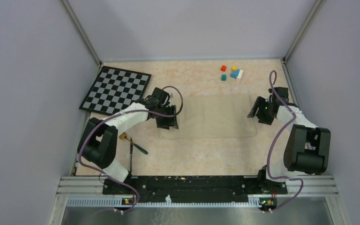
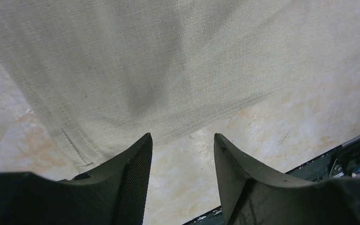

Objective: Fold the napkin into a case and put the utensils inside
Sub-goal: Pick up the rectangle-folded napkin from the center of the board.

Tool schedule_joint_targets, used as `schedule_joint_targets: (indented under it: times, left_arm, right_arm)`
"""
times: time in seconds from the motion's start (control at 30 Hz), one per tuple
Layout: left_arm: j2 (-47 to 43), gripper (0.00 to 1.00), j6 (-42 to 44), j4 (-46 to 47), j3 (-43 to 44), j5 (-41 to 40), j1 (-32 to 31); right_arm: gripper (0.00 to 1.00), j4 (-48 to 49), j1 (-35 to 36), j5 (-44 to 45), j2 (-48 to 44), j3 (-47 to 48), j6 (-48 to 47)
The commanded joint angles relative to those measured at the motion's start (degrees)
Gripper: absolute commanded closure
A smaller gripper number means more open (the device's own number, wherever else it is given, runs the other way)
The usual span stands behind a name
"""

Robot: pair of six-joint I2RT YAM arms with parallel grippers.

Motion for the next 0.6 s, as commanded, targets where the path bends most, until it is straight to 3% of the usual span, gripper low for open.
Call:
schedule_joint_targets:
  times: [0.0, 0.2, 0.57]
  left_arm:
    - [3.75, 0.43, 2.87, 3.70, 1.42, 5.83, -0.08]
    - [5.69, 0.42, 3.09, 5.27, 0.23, 6.60, -0.09]
    - [4.73, 0.42, 2.79, 5.26, -7.54, 0.83, 0.11]
  right_arm:
    - [0.37, -3.00, 0.79, -0.74, 3.03, 5.29, -4.94]
    - [0.34, -10.53, 4.78, 5.45, 10.57, 14.56, -9.42]
    - [0.35, -13.18, 8.18, 10.51, 18.48, 20.34, -12.52]
